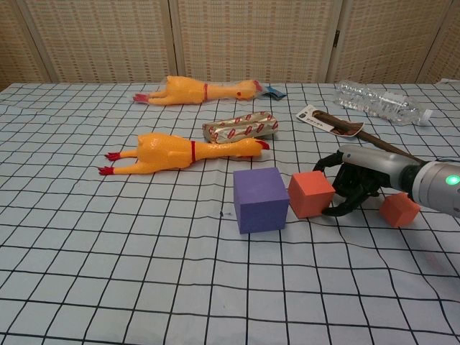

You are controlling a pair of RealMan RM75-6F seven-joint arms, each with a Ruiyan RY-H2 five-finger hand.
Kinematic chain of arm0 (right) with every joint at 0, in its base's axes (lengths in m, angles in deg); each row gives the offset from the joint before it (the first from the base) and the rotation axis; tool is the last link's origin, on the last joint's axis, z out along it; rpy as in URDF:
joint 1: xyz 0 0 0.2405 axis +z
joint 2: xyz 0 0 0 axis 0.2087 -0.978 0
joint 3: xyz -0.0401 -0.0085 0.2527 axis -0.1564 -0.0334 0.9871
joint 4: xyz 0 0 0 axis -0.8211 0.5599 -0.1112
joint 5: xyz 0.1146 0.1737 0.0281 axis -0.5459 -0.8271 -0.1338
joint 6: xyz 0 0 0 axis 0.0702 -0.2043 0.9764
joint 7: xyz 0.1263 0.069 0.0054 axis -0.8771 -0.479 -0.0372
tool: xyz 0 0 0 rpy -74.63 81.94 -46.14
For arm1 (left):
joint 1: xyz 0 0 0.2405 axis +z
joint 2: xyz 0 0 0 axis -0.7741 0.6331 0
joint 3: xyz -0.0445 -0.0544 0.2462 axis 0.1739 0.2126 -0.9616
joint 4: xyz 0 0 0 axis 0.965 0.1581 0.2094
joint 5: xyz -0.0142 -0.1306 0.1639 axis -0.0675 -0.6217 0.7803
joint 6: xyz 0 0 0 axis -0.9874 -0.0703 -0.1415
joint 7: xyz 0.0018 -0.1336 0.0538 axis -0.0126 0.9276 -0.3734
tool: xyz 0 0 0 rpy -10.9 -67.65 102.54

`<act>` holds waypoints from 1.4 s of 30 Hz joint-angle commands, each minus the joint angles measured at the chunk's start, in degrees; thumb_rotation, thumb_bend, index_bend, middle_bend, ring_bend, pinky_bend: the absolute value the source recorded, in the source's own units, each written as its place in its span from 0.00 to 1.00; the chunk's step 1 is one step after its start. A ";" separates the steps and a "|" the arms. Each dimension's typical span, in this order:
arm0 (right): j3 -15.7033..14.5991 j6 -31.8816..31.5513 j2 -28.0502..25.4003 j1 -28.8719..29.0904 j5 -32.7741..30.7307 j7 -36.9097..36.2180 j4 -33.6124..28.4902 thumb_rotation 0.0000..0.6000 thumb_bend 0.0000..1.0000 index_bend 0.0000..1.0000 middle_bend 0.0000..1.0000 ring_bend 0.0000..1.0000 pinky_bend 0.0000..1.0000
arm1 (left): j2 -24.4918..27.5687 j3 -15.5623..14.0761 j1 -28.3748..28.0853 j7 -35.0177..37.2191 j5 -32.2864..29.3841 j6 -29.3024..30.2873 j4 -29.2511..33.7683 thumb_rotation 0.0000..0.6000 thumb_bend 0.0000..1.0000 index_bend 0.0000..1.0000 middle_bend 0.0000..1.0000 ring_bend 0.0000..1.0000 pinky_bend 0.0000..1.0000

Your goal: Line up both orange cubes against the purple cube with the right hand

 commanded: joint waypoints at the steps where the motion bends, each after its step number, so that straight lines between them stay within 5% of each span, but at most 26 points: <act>1: 0.08 -0.33 -0.20 0.04 -0.15 0.47 -0.54 1.00 0.13 0.60 0.90 0.83 0.88 | 0.00 0.01 -0.01 -0.04 -0.11 -0.08 0.01 1.00 0.40 0.26 0.35 0.39 0.51; 17: -0.43 -0.28 -0.16 0.17 0.11 0.24 -1.34 1.00 0.13 0.60 0.90 0.83 0.88 | -0.01 0.03 -0.03 -0.20 -0.28 -0.09 0.08 1.00 0.40 0.26 0.35 0.39 0.51; 31: -0.68 -0.61 -0.47 0.06 0.57 -0.53 -1.34 1.00 0.13 0.40 0.91 0.83 0.88 | 0.05 0.04 0.04 -0.23 -0.35 0.05 0.20 1.00 0.41 0.26 0.35 0.39 0.51; 42: -0.73 -0.34 -0.06 0.12 0.27 -0.70 -0.24 1.00 0.13 0.36 0.91 0.83 0.88 | 0.13 -0.02 0.03 -0.33 -0.44 -0.08 0.34 1.00 0.41 0.26 0.35 0.39 0.51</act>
